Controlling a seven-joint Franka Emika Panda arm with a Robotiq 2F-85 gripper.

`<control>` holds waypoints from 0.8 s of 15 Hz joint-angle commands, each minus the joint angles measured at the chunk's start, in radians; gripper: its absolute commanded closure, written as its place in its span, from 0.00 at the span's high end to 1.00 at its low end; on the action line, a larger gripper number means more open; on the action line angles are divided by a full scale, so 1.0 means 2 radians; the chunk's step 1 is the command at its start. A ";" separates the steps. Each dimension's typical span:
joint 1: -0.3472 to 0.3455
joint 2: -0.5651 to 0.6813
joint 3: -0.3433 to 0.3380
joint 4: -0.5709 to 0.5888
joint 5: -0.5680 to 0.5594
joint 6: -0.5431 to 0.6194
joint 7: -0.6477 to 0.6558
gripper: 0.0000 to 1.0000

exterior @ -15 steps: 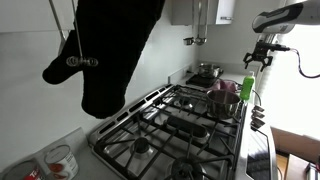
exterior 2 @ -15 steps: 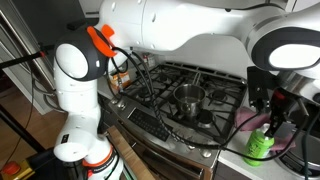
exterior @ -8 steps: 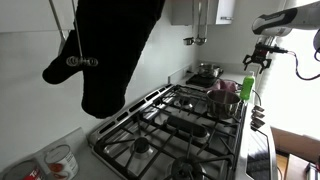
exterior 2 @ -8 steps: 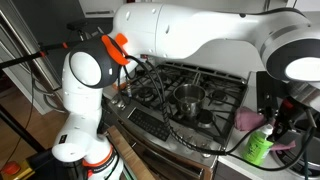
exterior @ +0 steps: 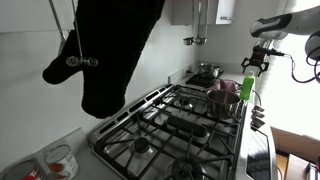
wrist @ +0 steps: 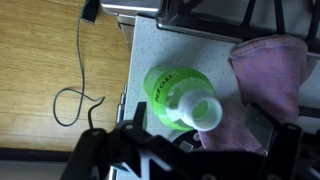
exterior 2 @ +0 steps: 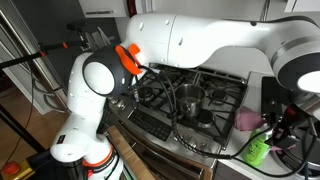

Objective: Pour the contents in the green bottle into the pot

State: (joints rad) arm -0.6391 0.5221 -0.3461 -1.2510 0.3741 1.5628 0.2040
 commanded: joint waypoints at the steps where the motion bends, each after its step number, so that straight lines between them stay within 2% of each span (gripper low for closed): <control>1: -0.022 0.034 0.017 0.043 0.011 -0.038 0.020 1.00; 12: -0.071 0.090 0.045 0.109 0.027 -0.120 0.034 1.00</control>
State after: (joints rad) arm -0.7341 0.6542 -0.2842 -1.1075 0.3927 1.3870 0.2458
